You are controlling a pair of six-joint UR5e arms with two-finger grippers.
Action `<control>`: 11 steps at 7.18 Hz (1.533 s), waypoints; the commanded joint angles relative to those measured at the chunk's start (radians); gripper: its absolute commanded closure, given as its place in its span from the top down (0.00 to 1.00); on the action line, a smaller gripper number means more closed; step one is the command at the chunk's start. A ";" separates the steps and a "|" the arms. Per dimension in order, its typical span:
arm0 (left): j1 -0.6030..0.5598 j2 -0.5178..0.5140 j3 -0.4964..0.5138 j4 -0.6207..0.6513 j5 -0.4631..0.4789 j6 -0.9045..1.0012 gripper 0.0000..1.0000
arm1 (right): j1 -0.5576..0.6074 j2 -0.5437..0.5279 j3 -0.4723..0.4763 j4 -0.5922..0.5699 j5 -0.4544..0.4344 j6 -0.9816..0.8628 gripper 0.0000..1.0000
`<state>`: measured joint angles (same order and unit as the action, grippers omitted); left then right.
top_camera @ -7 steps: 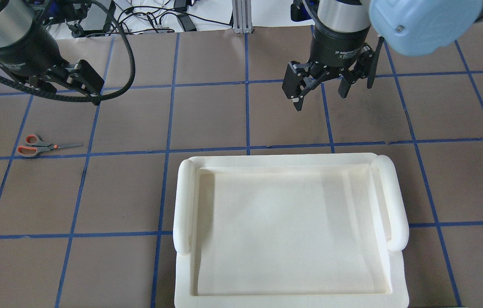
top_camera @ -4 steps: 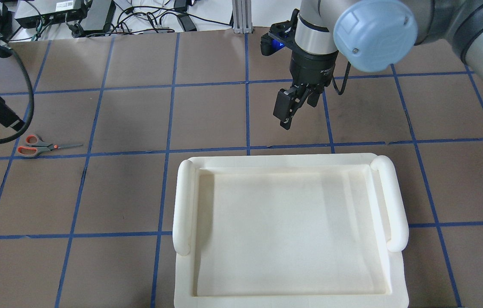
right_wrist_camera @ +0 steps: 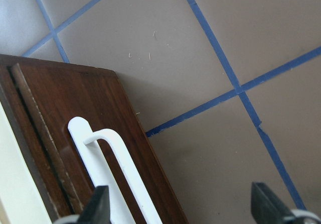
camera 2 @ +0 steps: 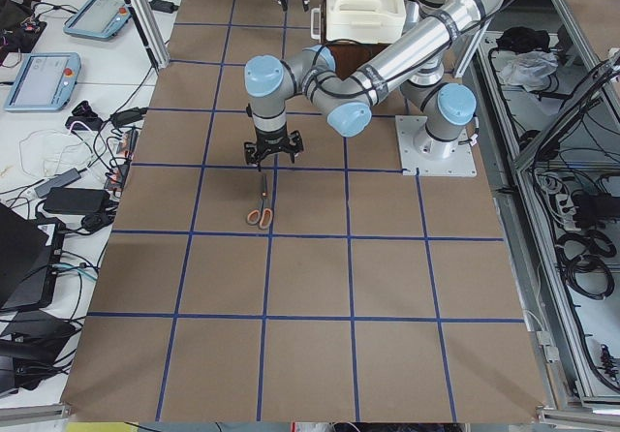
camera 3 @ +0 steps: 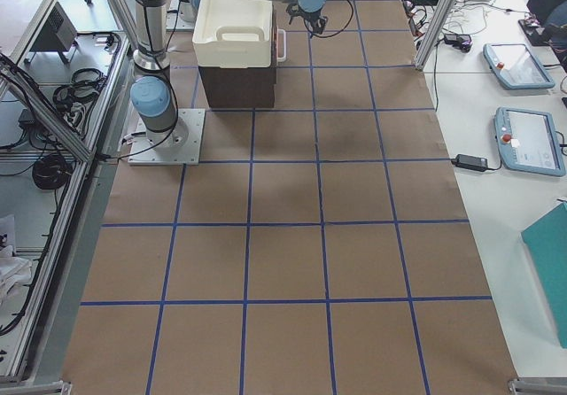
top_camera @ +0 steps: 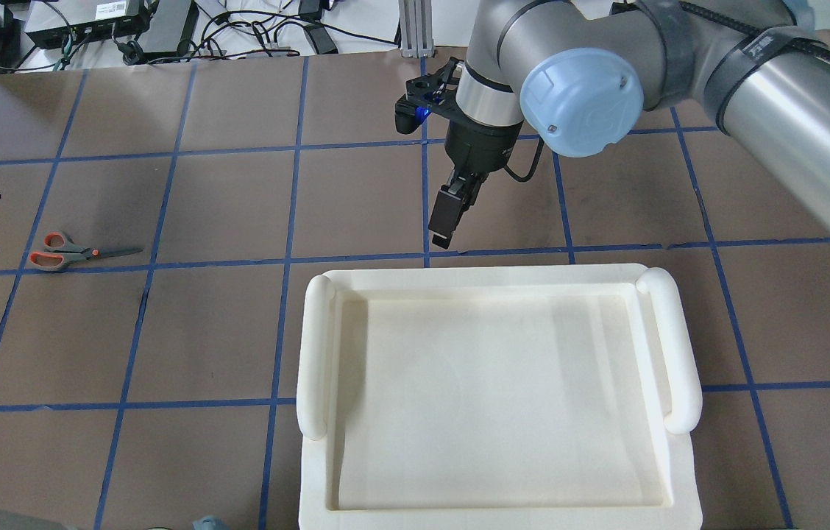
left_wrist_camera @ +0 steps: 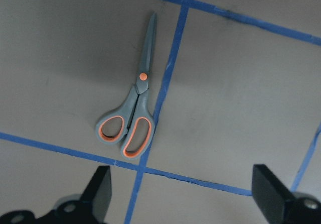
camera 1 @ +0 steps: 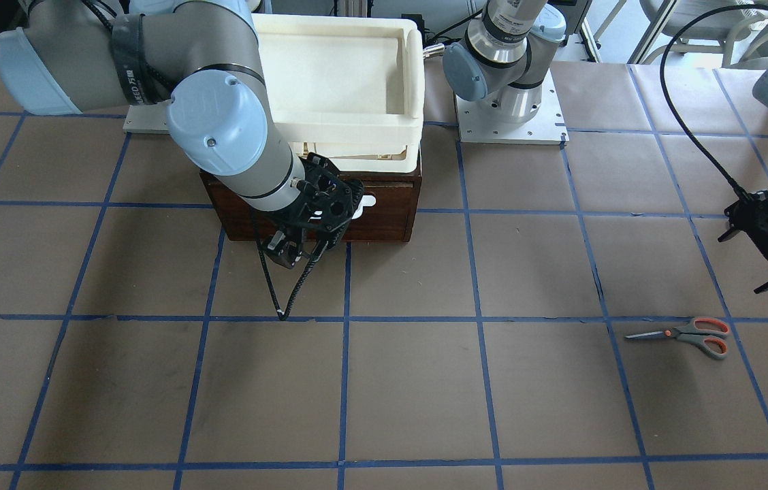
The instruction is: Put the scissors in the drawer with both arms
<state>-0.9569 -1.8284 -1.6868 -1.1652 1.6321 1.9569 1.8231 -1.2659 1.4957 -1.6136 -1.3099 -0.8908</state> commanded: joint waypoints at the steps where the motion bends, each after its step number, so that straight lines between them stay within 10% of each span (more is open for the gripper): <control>1: 0.026 -0.096 -0.014 0.093 -0.005 0.120 0.99 | 0.028 0.032 0.000 -0.009 -0.092 -0.194 1.00; 4: 0.030 -0.176 -0.008 0.182 -0.040 0.350 0.94 | 0.030 0.071 -0.002 0.021 -0.112 -0.546 1.00; 11: 0.026 -0.262 -0.017 0.225 -0.071 0.269 0.87 | 0.028 0.117 -0.002 0.070 -0.141 -0.542 0.99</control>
<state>-0.9288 -2.0748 -1.7021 -0.9366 1.5632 2.3014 1.8517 -1.1599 1.4941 -1.5448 -1.4514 -1.4434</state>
